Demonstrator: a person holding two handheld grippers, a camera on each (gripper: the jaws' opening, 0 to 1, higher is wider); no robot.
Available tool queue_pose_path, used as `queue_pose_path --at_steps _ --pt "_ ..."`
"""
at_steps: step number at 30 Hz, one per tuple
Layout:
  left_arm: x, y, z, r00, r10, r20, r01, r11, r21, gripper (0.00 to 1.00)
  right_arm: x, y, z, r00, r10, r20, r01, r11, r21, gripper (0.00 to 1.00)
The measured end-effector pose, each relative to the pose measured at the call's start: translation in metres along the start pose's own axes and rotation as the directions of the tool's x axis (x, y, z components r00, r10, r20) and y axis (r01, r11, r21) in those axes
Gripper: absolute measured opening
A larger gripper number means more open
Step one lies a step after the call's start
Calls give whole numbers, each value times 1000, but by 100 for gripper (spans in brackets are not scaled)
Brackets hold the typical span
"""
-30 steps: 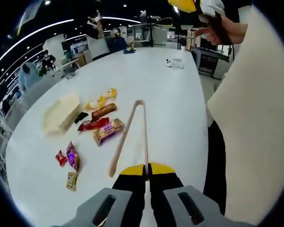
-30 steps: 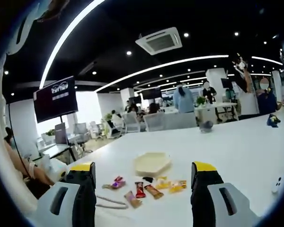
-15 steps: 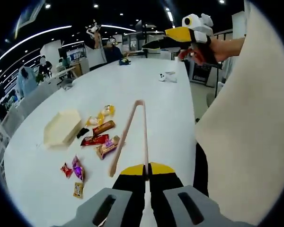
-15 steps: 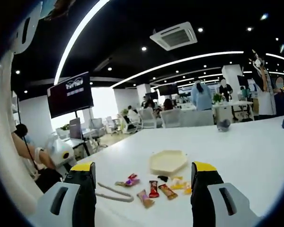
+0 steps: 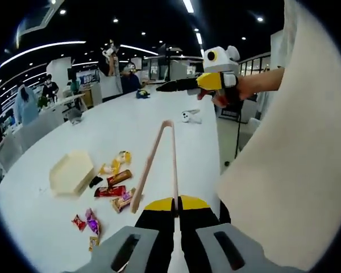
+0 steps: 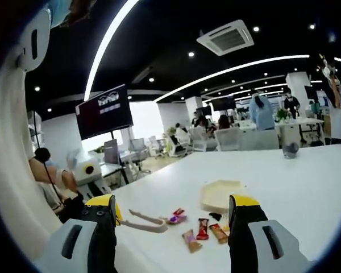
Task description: Place the target food into the container with the food tongs after gripping and lifting it, then release it inside without dropping or visibly crushing the food.
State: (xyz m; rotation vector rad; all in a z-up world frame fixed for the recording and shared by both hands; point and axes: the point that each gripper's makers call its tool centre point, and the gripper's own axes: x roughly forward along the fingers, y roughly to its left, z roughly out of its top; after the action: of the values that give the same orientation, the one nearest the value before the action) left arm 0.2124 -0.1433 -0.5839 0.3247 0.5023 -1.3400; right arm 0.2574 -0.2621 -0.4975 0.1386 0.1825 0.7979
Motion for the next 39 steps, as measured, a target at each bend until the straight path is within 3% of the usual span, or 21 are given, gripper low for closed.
queue_pose_path --at_steps 9,18,24,27,32,39 --pt "-16 -9 33 996 -38 83 37 999 12 0 14 25 -6 986 147 -73 -150 988 -26 79" --pt "-28 -27 65 980 -96 173 92 995 30 0 23 50 0 962 260 -81 -260 965 3 77" --pt "-29 -30 73 975 -111 195 107 994 32 0 27 64 9 947 316 -64 -315 949 30 74" --pt "-28 -33 75 972 -127 199 123 992 35 0 28 74 10 930 359 -81 -357 933 35 73" --pt "-28 -38 83 966 -147 213 141 989 41 0 29 80 12 921 380 -82 -380 925 28 72" --pt "-25 -45 91 961 -185 204 175 982 70 0 29 89 6 902 410 -137 -416 909 -21 64"
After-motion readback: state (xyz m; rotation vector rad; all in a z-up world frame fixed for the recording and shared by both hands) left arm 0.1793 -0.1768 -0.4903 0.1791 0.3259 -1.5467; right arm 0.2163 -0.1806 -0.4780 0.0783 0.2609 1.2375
